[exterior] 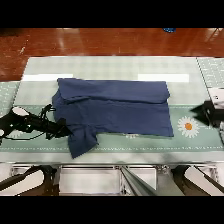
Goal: Fold the shirts.
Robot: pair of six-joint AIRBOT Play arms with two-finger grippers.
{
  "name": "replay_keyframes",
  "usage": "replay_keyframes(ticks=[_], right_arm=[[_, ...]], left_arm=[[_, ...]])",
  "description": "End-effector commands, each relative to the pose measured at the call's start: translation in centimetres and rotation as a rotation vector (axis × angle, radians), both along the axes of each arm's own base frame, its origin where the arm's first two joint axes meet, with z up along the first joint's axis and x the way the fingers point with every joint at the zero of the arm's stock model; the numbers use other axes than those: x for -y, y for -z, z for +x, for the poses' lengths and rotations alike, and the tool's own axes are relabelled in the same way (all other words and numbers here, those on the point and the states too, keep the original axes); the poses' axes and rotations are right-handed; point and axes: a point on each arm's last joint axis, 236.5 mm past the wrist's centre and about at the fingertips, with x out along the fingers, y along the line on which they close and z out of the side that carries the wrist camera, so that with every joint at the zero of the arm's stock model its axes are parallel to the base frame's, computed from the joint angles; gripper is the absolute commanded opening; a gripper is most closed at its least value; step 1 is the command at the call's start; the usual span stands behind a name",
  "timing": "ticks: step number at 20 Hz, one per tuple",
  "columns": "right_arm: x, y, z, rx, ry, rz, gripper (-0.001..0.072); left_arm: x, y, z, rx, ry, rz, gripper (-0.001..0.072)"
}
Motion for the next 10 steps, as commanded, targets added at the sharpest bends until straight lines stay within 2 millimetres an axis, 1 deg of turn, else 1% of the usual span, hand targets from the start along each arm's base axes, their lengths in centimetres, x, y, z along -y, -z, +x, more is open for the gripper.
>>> replay_keyframes(ticks=[1, 2, 3, 5, 6, 8, 10], right_arm=[[-2.3, 3.7, -6.8, -0.234, -0.019, 0.064, 0.0415], [-3.7, 4.6, -7.8, -0.264, -0.049, 0.091, 0.0415], [-4.7, 5.3, -8.5, -0.281, -0.072, 0.1, 0.0415], [-6.0, 6.2, -8.8, -0.291, -0.109, 0.096, 0.0415], [-6.5, 6.3, -9.0, -0.299, -0.131, 0.098, 0.0415], [-7.6, 6.5, -8.1, -0.272, -0.166, 0.104, 0.0415], [-7.9, 7.0, -6.2, -0.225, -0.138, 0.101, 0.0415]], left_arm=[[0.4, 0.1, -0.1, -0.003, 0.015, -0.004, 0.0018], [0.4, 0.1, -0.1, -0.003, 0.015, -0.003, 0.0018], [0.4, 0.1, -0.1, -0.003, 0.015, -0.003, 0.0018], [0.4, 0.1, -0.1, -0.003, 0.017, -0.003, 0.0018], [0.4, 0.1, -0.1, -0.002, 0.016, -0.003, 0.0018], [0.5, 0.0, -0.2, -0.006, 0.021, -0.007, 0.0018], [0.6, -0.1, -0.5, 0.003, 0.049, -0.017, 0.0018]])
